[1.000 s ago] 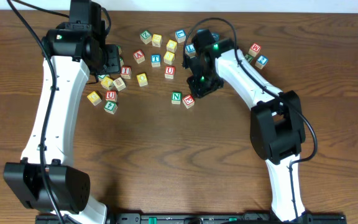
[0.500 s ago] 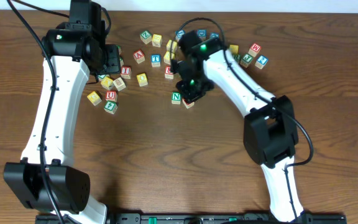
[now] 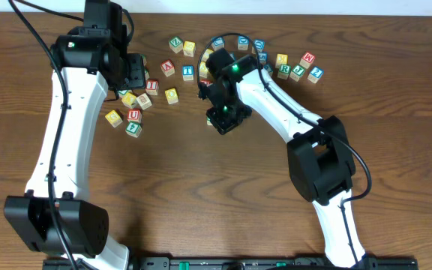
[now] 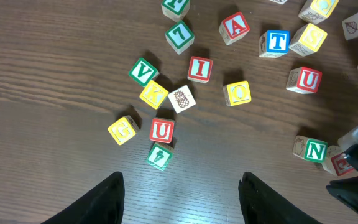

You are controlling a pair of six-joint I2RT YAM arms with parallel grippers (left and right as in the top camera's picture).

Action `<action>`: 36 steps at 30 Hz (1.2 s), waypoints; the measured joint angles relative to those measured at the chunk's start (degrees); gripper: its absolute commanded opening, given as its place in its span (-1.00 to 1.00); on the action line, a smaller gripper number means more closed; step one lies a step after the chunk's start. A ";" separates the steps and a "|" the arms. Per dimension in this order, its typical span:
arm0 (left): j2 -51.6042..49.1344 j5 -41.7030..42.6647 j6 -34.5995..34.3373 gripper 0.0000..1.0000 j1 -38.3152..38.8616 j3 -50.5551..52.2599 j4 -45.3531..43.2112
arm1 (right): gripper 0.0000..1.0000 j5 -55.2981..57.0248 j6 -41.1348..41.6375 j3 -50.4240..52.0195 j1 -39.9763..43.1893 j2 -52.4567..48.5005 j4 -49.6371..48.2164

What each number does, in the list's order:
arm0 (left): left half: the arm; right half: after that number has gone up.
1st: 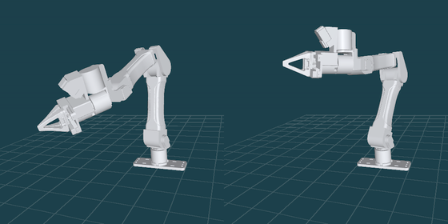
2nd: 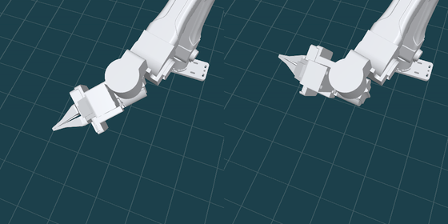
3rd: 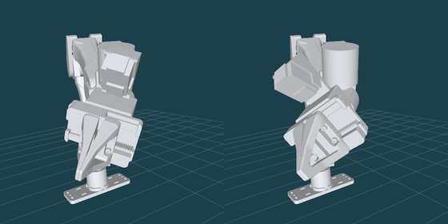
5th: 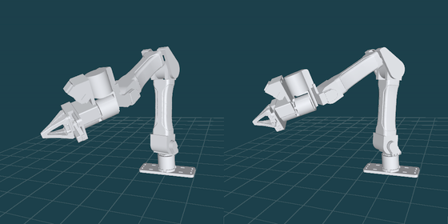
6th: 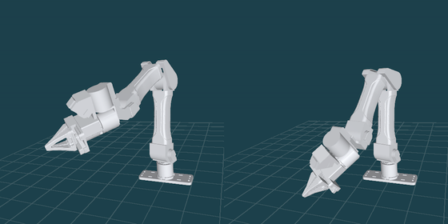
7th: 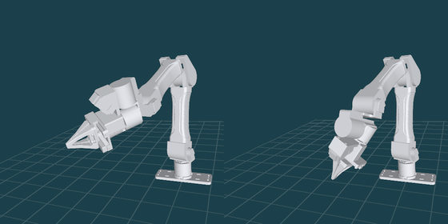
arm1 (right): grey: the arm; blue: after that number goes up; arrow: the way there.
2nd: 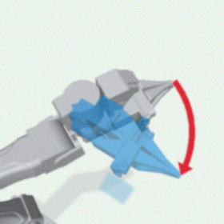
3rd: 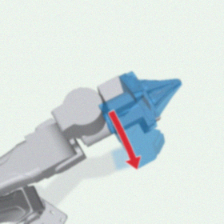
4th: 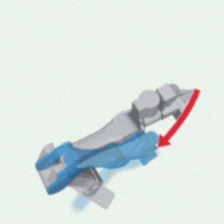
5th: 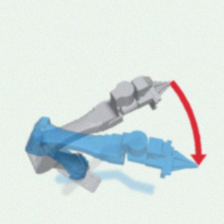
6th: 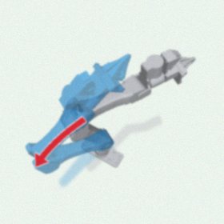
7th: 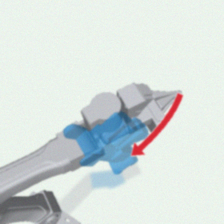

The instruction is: Spell out NEURIPS

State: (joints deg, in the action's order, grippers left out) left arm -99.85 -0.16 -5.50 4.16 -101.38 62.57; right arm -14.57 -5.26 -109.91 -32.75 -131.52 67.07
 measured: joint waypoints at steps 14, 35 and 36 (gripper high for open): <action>0.00 0.02 -0.02 0.18 0.00 0.00 0.00 | -0.97 4.50 1.99 1.25 1.25 0.00 -0.74; 0.00 0.02 -0.02 0.17 0.00 0.00 0.00 | -0.98 13.09 4.63 1.25 1.73 0.00 -1.31; 0.00 0.00 -0.02 0.17 0.00 0.00 0.00 | -0.97 13.27 4.63 1.25 1.75 0.00 -1.38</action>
State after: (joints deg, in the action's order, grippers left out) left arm -99.85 -0.16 -5.52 4.16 -101.38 62.57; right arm -1.30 -0.62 -108.66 -31.00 -131.52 65.69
